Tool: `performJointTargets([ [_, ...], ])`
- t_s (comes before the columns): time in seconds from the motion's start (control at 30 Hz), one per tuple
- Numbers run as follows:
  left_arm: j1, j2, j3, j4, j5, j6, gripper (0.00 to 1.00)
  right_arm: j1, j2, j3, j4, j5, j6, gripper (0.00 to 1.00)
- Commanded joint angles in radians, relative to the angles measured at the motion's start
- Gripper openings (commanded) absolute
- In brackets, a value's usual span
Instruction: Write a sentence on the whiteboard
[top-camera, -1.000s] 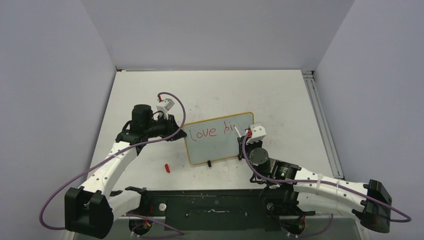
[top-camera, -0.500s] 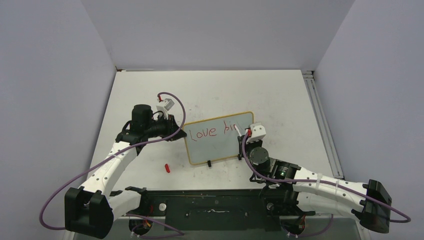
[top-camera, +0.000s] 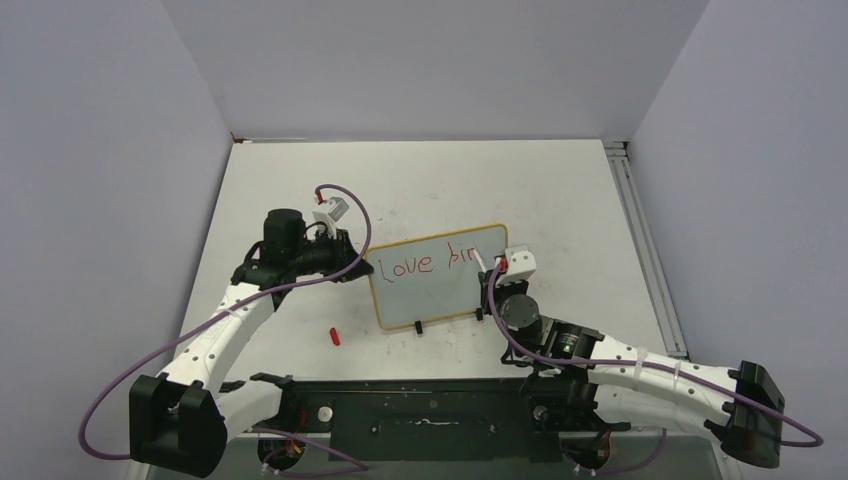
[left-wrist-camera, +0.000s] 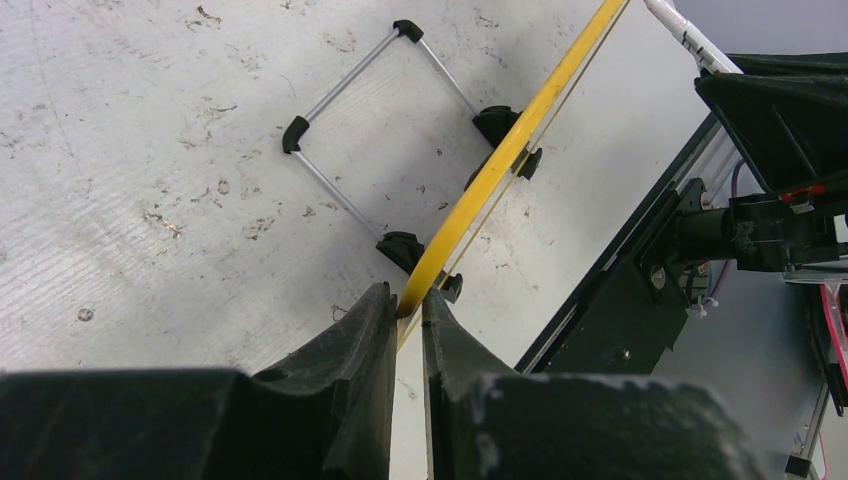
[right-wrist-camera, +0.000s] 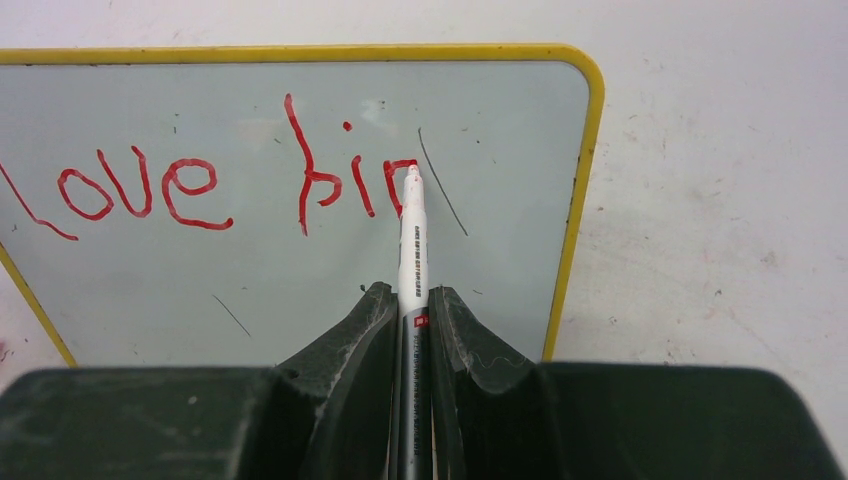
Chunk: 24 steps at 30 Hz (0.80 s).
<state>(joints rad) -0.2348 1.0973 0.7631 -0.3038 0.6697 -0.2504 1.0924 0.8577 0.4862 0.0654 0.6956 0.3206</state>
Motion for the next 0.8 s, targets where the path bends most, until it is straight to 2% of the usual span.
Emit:
performJointTargets([
  [0.0, -0.001, -0.024, 0.02, 0.013, -0.002, 0.002, 0.1, -0.009, -0.031, 0.0, -0.019, 0.037, 0.034, 0.05],
  [0.77, -0.001, -0.026, 0.019, 0.014, -0.004, -0.001, 0.1, -0.008, -0.056, -0.04, -0.09, 0.01, 0.107, 0.05],
])
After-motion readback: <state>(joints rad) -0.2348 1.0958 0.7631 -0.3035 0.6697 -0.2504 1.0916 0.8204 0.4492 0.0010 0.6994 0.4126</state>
